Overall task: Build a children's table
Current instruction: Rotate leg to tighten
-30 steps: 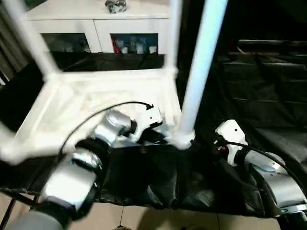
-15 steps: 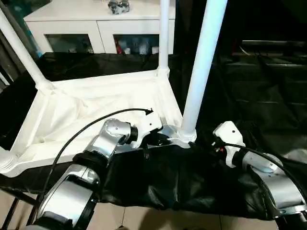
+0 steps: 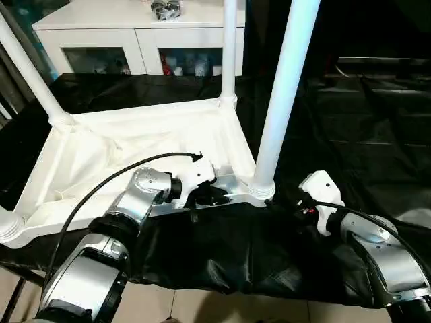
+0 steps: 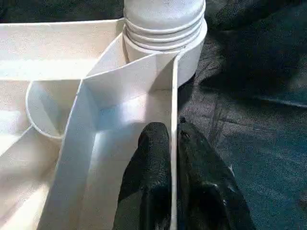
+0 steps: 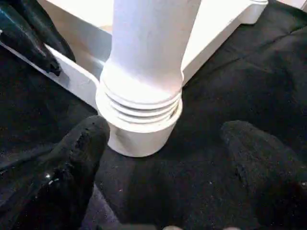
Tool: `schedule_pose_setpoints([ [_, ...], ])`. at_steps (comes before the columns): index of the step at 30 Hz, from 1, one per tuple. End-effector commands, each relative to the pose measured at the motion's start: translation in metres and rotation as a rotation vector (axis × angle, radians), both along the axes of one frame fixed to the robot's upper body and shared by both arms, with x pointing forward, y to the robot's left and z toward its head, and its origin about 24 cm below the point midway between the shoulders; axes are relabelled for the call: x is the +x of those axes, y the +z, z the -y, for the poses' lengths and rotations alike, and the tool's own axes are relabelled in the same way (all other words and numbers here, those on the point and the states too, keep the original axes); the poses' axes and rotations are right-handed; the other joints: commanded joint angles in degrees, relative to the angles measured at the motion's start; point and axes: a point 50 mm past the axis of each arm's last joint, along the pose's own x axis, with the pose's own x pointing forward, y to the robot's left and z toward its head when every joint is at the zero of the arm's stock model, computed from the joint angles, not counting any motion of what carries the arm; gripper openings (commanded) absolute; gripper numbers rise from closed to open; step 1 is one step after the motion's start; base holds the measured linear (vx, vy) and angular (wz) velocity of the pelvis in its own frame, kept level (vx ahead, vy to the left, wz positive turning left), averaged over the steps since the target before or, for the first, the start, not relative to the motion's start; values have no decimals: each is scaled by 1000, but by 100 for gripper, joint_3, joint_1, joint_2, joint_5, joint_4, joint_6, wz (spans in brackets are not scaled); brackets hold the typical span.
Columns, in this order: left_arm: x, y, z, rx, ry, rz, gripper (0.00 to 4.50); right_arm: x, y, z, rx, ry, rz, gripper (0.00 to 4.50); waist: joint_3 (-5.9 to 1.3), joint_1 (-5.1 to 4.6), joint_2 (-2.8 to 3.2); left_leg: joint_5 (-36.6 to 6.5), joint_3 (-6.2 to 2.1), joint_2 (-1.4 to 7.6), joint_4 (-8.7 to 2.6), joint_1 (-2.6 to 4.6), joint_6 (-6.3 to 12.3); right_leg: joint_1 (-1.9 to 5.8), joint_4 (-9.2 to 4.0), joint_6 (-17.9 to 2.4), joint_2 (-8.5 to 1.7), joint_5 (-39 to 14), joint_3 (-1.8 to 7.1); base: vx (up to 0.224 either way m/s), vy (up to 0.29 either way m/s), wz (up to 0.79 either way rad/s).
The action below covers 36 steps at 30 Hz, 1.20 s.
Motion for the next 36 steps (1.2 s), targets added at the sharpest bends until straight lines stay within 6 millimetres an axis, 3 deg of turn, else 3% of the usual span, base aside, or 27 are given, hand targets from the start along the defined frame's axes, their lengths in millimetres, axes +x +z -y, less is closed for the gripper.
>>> schedule_pose_setpoints([
  [1, -3, -9, -16, 29, 40, -48, 3, 0, 0, -1, -6, 14, 2, 428, -324, 36, -138, -904, -115, 288, -404, 1, 511, 303, -452, -1222, -498, -1453, 249, 0, 0, 0],
  [11, -11, -15, -19, 87, -30, -60, 1, 2, 3, -8, 84, 72, -46, 439, -326, 25, -130, -851, -110, 299, -397, 6, 574, 303, -450, -1258, -498, -1445, 245, 0, 0, 0],
  [17, -14, -10, -12, 38, -78, -57, 1, 14, 5, -16, 65, 124, -30, 439, -346, 26, -133, -767, -102, 308, -385, 13, 534, 302, -404, -1395, -507, -1201, 247, 0, 0, 0],
  [23, -20, -11, -9, 34, -107, -66, 1, 24, 3, -22, 38, 147, -29, 439, -363, 45, -141, -554, -90, 314, -367, 11, 610, 315, -336, -1531, -498, -609, 250, 0, 0, 0],
  [24, -22, -13, -9, 35, -108, -70, 0, 26, 4, -23, 53, 156, -34, 414, -364, 51, -164, -536, -94, 314, -367, -6, 639, 340, -318, -1539, -511, -576, 246, 0, 0, 0],
  [36, -24, -12, -14, 38, -95, -84, 0, 30, 2, -29, 66, 216, -41, 332, -360, 52, -174, -546, -87, 317, -367, 13, 596, 325, -316, -1520, -497, -653, 247, 0, 0, 0],
])
